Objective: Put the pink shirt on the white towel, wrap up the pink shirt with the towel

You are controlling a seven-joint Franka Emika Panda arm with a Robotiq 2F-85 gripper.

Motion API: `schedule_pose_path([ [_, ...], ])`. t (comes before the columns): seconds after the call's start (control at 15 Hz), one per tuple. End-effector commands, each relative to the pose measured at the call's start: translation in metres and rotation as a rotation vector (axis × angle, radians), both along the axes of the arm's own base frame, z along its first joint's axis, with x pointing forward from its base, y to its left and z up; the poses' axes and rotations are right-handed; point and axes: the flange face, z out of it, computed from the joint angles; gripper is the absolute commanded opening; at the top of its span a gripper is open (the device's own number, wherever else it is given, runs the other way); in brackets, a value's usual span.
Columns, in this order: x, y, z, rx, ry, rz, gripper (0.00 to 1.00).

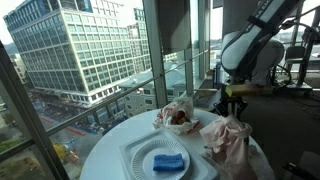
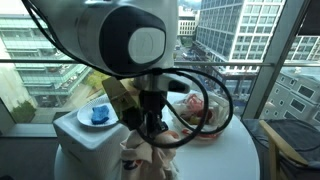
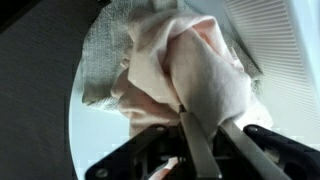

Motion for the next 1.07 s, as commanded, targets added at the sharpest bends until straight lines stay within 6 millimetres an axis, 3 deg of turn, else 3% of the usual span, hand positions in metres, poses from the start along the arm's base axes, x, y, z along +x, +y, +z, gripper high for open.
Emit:
schedule_pose_path([
  [0.0,0.011,-0.007,-0.048,-0.003,-0.042,0.048,0.03],
  [0.33,0.024,-0.015,-0.109,0.023,-0.041,0.072,0.03],
  [0.73,0.053,-0.015,-0.176,0.136,-0.063,0.077,0.04],
  [1.0,0.043,-0.034,-0.218,0.244,-0.024,-0.017,0.04],
])
